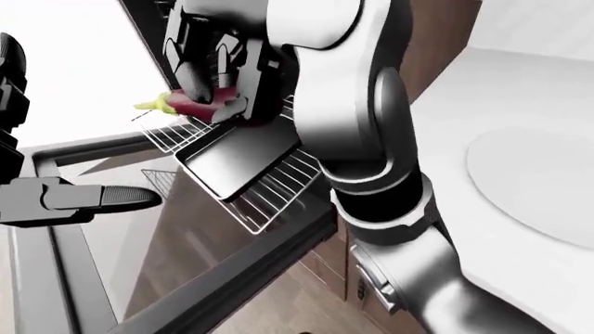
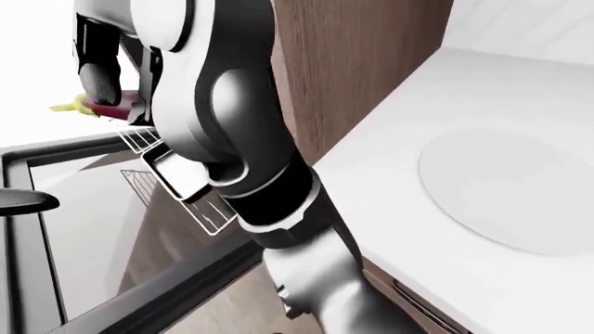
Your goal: Place the eggplant on the rack of the oven.
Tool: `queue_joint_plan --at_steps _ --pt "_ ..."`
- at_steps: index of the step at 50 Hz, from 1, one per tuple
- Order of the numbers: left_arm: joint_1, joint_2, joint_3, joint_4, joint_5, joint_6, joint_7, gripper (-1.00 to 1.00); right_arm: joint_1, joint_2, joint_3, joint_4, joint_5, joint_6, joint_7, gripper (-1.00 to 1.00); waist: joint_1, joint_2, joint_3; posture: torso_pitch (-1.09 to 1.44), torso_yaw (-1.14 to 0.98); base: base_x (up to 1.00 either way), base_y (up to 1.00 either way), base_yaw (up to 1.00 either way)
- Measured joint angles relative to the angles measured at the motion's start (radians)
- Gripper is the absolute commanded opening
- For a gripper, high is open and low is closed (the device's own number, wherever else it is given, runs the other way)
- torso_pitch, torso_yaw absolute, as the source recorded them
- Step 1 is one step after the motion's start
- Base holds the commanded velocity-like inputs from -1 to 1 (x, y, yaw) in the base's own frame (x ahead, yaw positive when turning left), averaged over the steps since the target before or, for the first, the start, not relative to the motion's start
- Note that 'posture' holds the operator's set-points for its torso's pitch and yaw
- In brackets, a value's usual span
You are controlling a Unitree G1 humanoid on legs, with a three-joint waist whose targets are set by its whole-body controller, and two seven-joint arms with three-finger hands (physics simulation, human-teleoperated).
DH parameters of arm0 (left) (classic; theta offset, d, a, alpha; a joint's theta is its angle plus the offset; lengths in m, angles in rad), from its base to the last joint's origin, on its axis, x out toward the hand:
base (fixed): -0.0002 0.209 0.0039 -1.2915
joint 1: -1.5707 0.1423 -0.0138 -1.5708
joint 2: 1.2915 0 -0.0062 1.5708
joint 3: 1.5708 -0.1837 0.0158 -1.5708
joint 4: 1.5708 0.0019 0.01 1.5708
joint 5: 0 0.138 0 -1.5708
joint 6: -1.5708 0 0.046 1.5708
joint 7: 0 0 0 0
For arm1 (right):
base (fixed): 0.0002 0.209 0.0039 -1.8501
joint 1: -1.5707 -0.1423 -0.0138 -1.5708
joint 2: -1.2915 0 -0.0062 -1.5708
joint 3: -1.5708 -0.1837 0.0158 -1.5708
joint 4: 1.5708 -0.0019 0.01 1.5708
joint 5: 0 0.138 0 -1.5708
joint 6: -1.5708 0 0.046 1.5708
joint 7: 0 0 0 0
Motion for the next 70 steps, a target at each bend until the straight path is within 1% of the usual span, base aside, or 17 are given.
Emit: queue_joint_plan --at_steps 4,10,14,19,28,34,38,41,48,52,58,60,64,70 --pt "0.008 0.0 -0.009 -0.003 -0.002 -0.007 0.004 1.0 0.017 0.01 0.01 0.051 0.033 -0.038 -0.041 -0.83 0.015 0.0 -0.005 -0.03 0.81 0.0 0.0 0.0" --pt "0.017 -0.006 -0.012 -0.007 0.005 -0.014 -0.001 1.0 0.027 0.009 0.009 0.146 0.069 -0.086 -0.095 -0.84 0.039 -0.002 -0.004 -0.03 0.84 0.0 0.0 0.0" --pt "0.015 -0.012 -0.024 -0.008 0.02 -0.011 -0.006 1.0 0.006 0.003 0.001 0.224 0.09 -0.121 -0.137 -0.85 0.054 -0.004 -0.004 -0.03 0.86 0.0 0.0 0.0" --pt "0.013 -0.019 -0.022 -0.014 0.029 -0.005 -0.013 1.0 -0.03 0.0 -0.006 0.311 0.123 -0.162 -0.185 -0.86 0.072 -0.004 -0.005 -0.03 0.88 0.0 0.0 0.0" --pt "0.001 -0.023 -0.018 -0.014 0.042 0.007 -0.026 1.0 -0.064 0.001 -0.009 0.439 0.182 -0.221 -0.256 -0.87 0.107 -0.004 -0.006 -0.03 0.93 0.0 0.0 0.0" --pt "-0.006 -0.015 -0.017 -0.006 0.039 0.012 -0.024 1.0 -0.083 -0.007 -0.01 0.535 0.212 -0.266 -0.299 -0.87 0.13 -0.004 -0.005 -0.03 0.96 0.0 0.0 0.0" --pt "-0.007 -0.005 -0.008 -0.006 0.034 0.014 -0.02 1.0 -0.113 -0.021 -0.016 0.648 0.23 -0.315 -0.335 -0.86 0.145 -0.003 -0.006 -0.03 0.97 0.0 0.0 0.0" --pt "-0.005 0.001 -0.013 -0.008 0.037 0.013 -0.018 1.0 -0.123 -0.031 -0.021 0.736 0.237 -0.358 -0.373 -0.87 0.155 -0.002 -0.007 -0.03 0.98 0.0 0.0 0.0" --pt "-0.008 -0.003 -0.016 -0.011 0.037 0.014 -0.017 1.0 -0.152 -0.035 -0.022 0.897 0.249 -0.438 -0.425 -0.87 0.171 -0.001 -0.004 -0.03 0.98 0.0 0.0 0.0" --pt "-0.009 -0.004 -0.022 -0.013 0.038 0.016 -0.016 1.0 -0.162 -0.039 -0.024 0.972 0.247 -0.485 -0.453 -0.88 0.176 -0.002 -0.007 -0.03 0.98 0.0 0.0 0.0" --pt "-0.002 -0.011 -0.026 -0.017 0.054 0.012 -0.022 1.0 -0.171 -0.055 -0.039 1.087 0.245 -0.539 -0.503 -0.9 0.183 -0.001 -0.009 -0.03 0.98 0.0 0.0 0.0" --pt "-0.001 -0.016 -0.03 -0.019 0.06 0.013 -0.027 1.0 -0.174 -0.057 -0.043 1.109 0.244 -0.549 -0.522 -0.9 0.184 -0.002 -0.009 -0.03 0.98 0.0 0.0 0.0" --pt "-0.004 -0.02 -0.02 -0.02 0.062 0.02 -0.039 1.0 -0.176 -0.059 -0.043 1.134 0.237 -0.564 -0.554 -0.91 0.187 -0.002 -0.009 -0.03 0.98 0.0 0.0 0.0" --pt "-0.017 -0.014 -0.023 -0.012 0.064 0.025 -0.038 1.0 -0.184 -0.058 -0.04 1.148 0.22 -0.57 -0.571 -0.91 0.19 -0.003 -0.011 -0.03 0.98 0.0 0.0 0.0"
